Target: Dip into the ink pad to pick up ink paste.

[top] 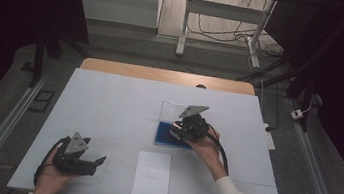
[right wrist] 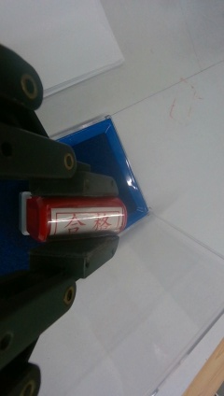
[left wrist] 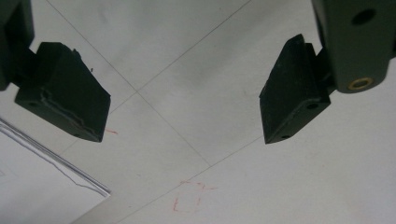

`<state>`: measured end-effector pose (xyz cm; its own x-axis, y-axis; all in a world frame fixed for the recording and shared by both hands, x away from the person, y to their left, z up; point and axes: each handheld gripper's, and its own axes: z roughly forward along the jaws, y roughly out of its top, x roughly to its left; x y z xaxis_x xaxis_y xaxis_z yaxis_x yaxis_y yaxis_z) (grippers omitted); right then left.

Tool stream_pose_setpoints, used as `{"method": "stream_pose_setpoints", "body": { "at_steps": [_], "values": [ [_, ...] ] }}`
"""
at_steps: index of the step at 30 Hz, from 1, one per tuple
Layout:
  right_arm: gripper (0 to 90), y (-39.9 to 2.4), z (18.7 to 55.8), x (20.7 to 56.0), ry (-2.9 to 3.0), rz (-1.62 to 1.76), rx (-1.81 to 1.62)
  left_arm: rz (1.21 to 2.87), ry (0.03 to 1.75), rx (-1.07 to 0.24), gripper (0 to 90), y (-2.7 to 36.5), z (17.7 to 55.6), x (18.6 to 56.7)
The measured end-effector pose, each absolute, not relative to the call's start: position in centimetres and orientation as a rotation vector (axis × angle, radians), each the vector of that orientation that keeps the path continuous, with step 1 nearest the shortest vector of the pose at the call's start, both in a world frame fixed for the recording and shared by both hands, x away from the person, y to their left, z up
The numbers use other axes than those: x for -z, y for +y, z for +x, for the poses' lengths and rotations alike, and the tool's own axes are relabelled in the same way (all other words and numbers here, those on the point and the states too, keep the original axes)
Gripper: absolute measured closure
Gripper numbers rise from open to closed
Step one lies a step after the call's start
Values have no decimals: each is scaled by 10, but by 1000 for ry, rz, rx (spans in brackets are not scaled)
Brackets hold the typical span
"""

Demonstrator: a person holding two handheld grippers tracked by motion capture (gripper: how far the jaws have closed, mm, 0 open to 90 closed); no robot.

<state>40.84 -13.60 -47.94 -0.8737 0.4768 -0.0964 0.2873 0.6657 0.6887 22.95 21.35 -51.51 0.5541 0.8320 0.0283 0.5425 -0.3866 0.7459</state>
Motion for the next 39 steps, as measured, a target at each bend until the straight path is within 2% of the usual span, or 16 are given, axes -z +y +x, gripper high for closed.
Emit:
{"method": "stream_pose_setpoints", "body": {
  "at_steps": [39],
  "values": [
    [698,-135,410,483,2641,645,-968,2100,1097,-535,165,215,229,516]
  ]
}}
